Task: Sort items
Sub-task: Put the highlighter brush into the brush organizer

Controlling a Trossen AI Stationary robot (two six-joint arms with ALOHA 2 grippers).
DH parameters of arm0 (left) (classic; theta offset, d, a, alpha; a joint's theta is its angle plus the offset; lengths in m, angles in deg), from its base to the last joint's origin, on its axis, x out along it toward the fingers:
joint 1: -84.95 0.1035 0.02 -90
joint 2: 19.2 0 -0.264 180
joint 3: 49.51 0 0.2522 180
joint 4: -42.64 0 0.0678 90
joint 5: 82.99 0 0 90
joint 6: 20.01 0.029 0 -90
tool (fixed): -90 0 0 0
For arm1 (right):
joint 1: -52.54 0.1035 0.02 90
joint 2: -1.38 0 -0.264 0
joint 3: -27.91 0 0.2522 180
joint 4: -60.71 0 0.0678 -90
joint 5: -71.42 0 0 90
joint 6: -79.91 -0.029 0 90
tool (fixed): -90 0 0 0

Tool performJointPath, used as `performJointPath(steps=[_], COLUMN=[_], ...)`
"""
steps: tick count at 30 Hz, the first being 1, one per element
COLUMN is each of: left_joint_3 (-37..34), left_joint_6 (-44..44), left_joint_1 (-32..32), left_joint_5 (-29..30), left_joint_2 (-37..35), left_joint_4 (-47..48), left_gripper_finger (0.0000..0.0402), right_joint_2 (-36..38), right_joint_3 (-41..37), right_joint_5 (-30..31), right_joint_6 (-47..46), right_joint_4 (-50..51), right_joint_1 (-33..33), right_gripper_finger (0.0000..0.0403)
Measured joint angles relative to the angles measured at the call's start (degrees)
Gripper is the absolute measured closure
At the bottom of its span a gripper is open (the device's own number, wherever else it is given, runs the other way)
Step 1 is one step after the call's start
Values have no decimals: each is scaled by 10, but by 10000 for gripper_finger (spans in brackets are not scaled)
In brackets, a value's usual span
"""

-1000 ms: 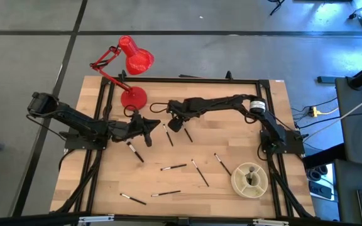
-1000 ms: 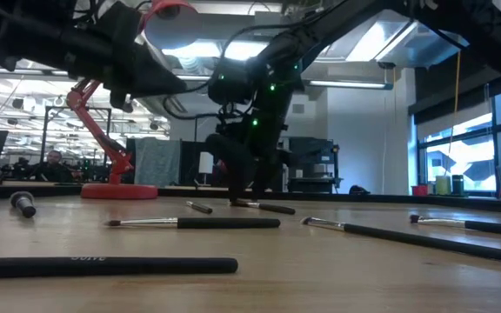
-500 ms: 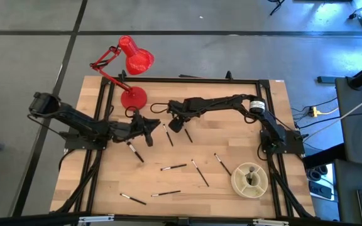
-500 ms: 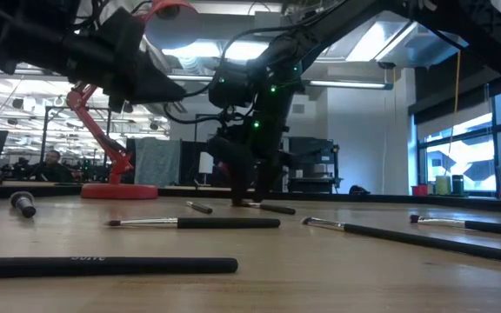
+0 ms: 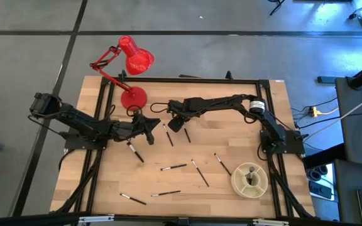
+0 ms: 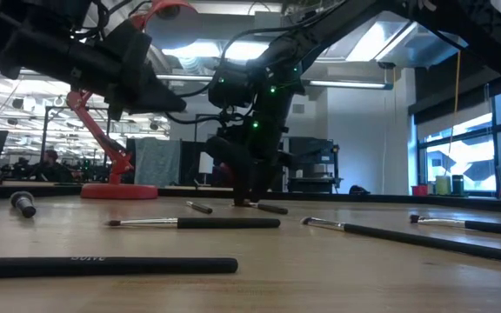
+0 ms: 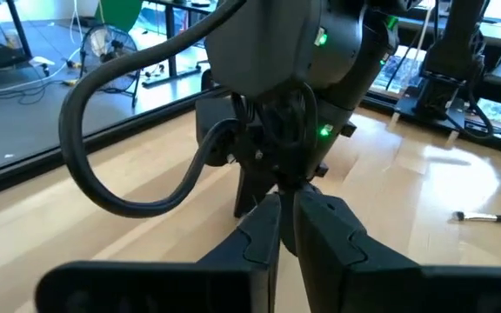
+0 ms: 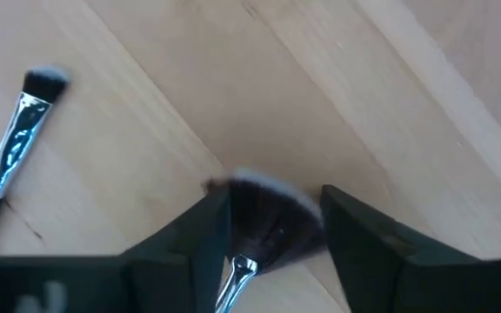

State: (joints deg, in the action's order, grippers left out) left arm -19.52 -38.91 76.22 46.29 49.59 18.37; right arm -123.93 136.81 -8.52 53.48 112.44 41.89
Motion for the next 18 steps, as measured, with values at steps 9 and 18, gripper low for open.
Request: performJointPath(steps=[9, 18], left_joint_3=[0, 0], left_joint_6=[0, -46], left_joint_1=[0, -3], left_joint_5=[20, 30], left_joint_2=[0, 0], left_joint_4=[14, 65], left_gripper_finger=[371, 371], right_joint_2=[1, 70], right_joint_3=[1, -1], right_joint_5=[1, 115], right_joint_6=[-6, 64], right_joint_4=[37, 80], right_joint_1=[8, 19], right_gripper_finger=[370, 398])
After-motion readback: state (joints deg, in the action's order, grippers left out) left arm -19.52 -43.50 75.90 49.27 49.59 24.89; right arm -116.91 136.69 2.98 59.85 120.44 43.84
